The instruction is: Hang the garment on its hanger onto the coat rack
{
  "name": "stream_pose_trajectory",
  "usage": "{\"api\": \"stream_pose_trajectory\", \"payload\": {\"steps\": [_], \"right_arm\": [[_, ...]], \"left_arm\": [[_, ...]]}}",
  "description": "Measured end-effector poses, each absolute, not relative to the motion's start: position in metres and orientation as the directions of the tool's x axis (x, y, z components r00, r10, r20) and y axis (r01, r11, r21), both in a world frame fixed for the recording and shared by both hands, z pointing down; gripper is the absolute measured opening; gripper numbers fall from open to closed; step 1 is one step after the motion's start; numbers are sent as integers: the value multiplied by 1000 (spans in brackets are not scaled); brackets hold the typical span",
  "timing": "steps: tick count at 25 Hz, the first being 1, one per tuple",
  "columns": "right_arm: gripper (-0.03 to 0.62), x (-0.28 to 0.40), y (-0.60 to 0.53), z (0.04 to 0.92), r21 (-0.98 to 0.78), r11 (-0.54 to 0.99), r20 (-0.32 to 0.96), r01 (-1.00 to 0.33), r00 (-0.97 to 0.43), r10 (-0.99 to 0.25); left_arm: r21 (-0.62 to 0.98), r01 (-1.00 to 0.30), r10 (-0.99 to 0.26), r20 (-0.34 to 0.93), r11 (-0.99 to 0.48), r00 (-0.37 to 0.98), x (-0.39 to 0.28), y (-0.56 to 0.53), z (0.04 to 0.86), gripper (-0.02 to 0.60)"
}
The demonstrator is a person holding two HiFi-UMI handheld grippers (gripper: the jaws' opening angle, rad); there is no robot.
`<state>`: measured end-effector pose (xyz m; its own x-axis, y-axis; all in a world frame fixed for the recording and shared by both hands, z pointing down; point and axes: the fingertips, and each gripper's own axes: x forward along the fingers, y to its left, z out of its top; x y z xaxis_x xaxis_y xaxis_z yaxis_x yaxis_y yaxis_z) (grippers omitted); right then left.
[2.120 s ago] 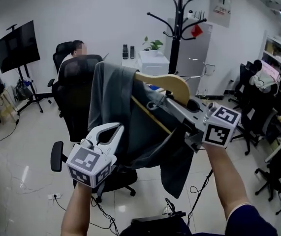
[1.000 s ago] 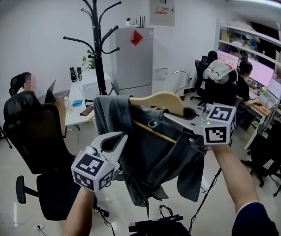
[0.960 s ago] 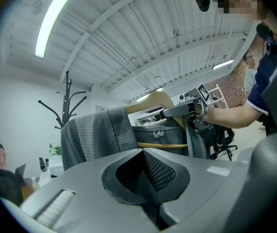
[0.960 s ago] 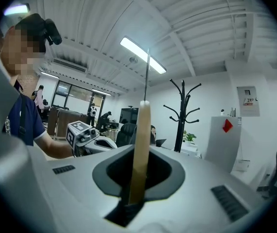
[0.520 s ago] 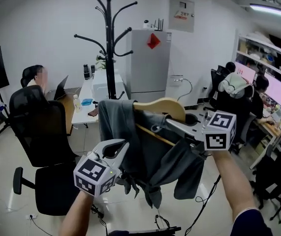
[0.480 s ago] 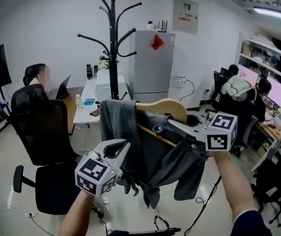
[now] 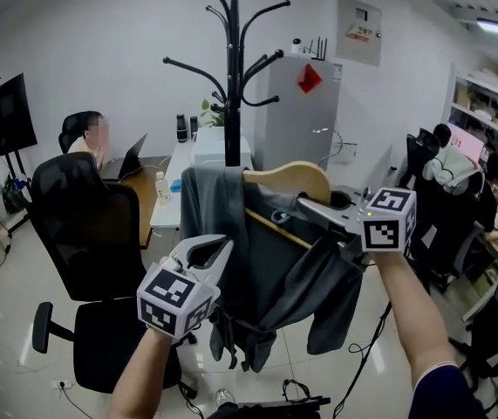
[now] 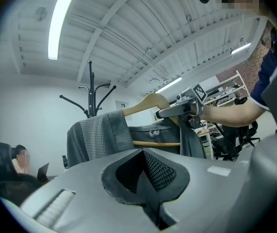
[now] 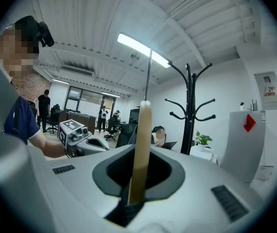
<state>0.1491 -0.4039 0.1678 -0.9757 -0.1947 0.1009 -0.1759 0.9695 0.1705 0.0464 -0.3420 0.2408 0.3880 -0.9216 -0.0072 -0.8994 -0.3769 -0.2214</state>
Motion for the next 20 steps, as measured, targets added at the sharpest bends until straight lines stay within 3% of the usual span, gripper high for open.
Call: {"api": "stream_pose_trajectory", "payload": {"steps": [12,20], "right_arm": [[42,34,-500,164,189,973,131,-134,-978,-160],[43,-25,-561,171,181,981,187,-77,-976,-111]], "left_arm": [[-169,-924,-933,-55,-342,356,-40,-426,222,2],[-162,-935,-944,-51,-315,327,-57,-462,227,2]]}}
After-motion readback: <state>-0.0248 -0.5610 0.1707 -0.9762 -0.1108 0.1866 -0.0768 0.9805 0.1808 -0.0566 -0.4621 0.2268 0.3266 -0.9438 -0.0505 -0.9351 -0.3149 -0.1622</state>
